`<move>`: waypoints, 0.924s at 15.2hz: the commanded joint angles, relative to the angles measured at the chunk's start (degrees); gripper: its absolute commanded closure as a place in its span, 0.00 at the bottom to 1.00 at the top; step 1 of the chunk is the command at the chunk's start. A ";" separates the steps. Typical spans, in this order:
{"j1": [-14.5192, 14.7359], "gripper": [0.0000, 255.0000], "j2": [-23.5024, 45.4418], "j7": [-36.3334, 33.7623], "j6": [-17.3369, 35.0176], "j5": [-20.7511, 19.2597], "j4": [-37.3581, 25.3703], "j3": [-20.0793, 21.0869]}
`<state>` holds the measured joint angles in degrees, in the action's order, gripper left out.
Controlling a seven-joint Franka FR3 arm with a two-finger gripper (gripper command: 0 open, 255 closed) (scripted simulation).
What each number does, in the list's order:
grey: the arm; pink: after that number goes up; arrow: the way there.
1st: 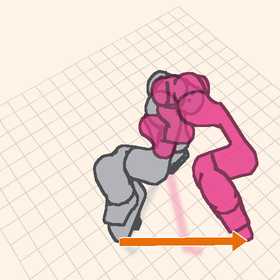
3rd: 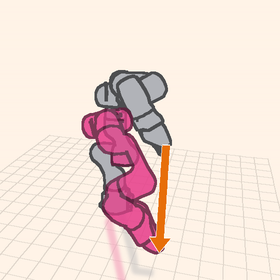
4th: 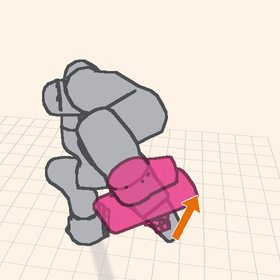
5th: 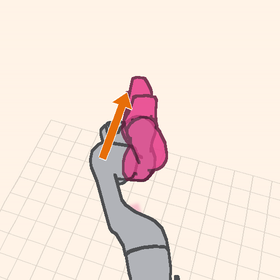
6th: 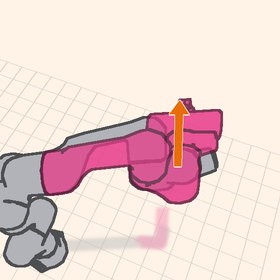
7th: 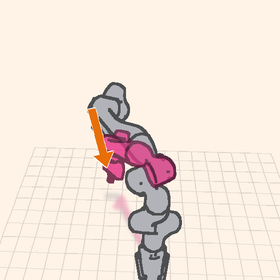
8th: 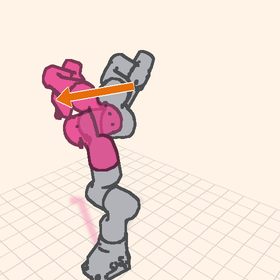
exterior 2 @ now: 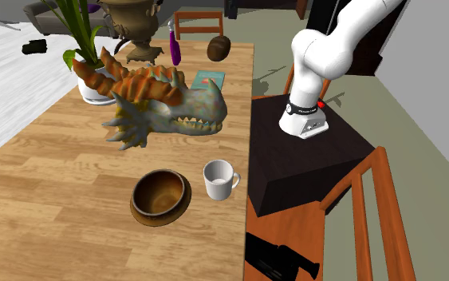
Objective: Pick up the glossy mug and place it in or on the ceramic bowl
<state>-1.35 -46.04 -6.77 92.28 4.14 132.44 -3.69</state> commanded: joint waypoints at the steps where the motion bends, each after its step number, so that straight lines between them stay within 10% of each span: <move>1: 0.00 0.00 0.00 0.00 0.00 0.00 0.00 0.00; 14: 3.42 0.00 8.26 -11.06 21.40 5.84 13.77 11.84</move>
<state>1.61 -39.54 -16.50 111.25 9.31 145.63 6.74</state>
